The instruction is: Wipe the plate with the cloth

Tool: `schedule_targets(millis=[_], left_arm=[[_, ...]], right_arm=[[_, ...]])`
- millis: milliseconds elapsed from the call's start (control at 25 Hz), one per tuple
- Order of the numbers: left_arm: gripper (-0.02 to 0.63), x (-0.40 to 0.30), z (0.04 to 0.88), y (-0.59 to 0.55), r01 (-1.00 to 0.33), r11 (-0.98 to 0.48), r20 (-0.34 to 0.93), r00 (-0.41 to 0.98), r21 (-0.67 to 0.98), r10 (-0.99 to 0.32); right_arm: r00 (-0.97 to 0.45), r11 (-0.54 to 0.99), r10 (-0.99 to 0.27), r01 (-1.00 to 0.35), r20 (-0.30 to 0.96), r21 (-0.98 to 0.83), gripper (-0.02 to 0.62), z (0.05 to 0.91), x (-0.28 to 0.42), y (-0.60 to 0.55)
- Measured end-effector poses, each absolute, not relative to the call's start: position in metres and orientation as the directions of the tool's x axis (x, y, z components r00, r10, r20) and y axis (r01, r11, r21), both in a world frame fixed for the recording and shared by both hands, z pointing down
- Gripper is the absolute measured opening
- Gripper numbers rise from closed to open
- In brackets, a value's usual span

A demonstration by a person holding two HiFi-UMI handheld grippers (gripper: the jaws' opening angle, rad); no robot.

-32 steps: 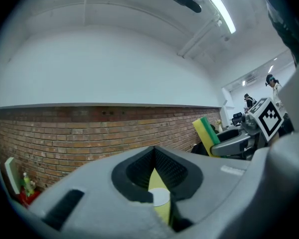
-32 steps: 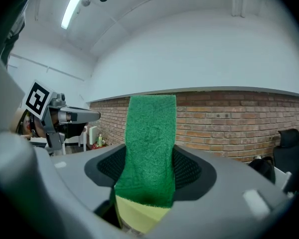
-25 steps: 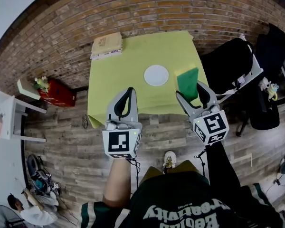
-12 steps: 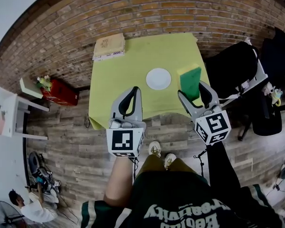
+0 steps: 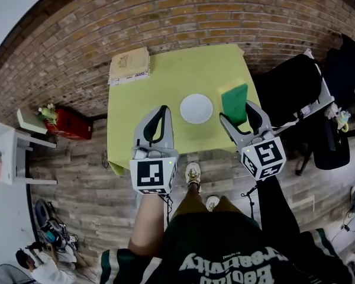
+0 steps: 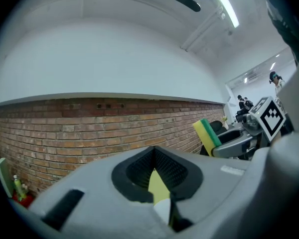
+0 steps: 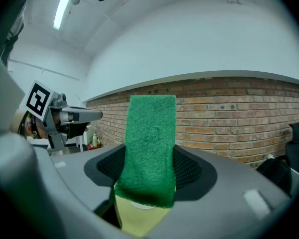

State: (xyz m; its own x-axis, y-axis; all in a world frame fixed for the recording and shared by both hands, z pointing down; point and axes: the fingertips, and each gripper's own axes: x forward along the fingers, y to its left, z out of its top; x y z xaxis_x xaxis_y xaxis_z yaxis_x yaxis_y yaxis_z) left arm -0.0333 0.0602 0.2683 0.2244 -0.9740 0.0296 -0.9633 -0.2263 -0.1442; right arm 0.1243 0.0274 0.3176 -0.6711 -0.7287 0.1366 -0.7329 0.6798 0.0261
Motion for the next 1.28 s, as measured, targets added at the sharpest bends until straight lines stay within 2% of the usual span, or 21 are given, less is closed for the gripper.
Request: schedule_targets(millis=[800,1280], left_arm=[[0.005,-0.086,0.301,-0.065,-0.935,-0.339,0.09,0.331,-0.1,-0.939],[0.005,-0.091,0.352,-0.098,-0.909,-0.411,0.161,0.397,-0.07,-0.904]], right_arm=[[-0.611,0.643,-0.751,-0.763,0.253,0.068,0.302,0.336,0.06,-0.087],[-0.581,0.681,-0.69,-0.722,0.432,0.118,0.302,0.392,0.033,-0.114]])
